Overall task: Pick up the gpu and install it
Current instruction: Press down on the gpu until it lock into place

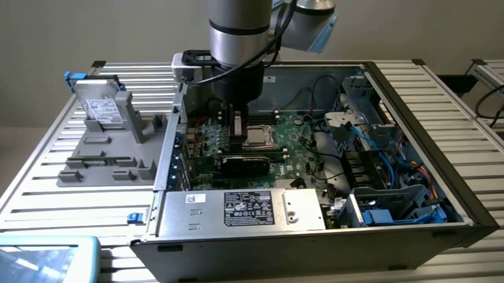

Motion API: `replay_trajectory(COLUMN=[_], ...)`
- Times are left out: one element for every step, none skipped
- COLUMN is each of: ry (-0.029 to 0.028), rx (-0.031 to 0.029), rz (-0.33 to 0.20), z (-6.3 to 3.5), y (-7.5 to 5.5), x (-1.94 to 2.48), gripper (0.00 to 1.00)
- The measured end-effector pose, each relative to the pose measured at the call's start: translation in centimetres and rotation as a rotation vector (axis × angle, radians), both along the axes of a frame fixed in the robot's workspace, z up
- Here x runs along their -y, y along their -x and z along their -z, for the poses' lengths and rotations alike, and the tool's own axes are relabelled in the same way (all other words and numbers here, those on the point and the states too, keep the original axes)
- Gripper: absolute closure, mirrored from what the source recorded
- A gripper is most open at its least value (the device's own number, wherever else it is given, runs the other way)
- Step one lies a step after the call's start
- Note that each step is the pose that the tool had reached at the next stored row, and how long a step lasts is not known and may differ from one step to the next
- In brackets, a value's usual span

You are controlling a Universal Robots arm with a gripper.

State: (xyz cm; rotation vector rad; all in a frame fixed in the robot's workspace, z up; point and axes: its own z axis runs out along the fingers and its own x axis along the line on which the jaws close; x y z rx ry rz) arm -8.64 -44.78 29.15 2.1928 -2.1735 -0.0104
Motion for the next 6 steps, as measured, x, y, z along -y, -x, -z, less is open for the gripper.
replay_trajectory(ry=[0.0,0.0,0.0,0.0,0.0001,0.0001], rx=[-0.0001,-0.0003,-0.0004,-0.0006,-0.0007,-0.0009], rz=[0.0,0.0,0.0,0.0,0.0,0.0], z=[0.0,0.0,0.0,0.0,0.0,-0.01], y=[0.0,0.0,0.01,0.01,0.01,0.01], x=[0.0,0.0,0.0,0.0,0.0,0.0], gripper=[0.88,0.88,0.88,0.88,0.88,0.88])
